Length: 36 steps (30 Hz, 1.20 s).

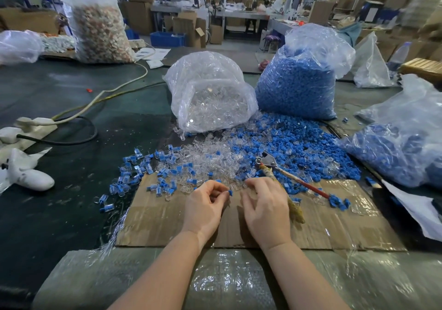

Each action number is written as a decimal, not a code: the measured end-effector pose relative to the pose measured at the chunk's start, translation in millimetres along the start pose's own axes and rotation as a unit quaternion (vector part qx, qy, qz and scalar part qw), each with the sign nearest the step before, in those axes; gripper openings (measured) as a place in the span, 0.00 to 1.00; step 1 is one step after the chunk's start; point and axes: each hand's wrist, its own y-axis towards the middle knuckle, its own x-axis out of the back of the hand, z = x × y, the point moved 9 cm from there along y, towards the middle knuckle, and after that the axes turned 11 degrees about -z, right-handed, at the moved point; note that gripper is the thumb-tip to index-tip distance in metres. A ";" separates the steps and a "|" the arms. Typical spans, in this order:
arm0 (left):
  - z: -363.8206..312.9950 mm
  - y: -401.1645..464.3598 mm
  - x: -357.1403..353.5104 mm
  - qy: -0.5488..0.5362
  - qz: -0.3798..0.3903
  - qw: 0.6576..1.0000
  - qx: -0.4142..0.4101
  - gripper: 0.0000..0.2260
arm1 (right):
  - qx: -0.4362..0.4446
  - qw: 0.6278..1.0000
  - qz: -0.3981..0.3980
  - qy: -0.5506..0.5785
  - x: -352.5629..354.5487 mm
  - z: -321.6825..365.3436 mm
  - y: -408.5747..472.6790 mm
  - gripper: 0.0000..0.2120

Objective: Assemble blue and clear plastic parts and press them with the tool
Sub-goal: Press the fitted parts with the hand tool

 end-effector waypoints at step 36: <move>8.2 30.5 11.6 -0.150 -0.066 0.957 0.241 0.02 | -0.336 0.819 0.443 0.139 -14.2 -7.0 -11.4 0.12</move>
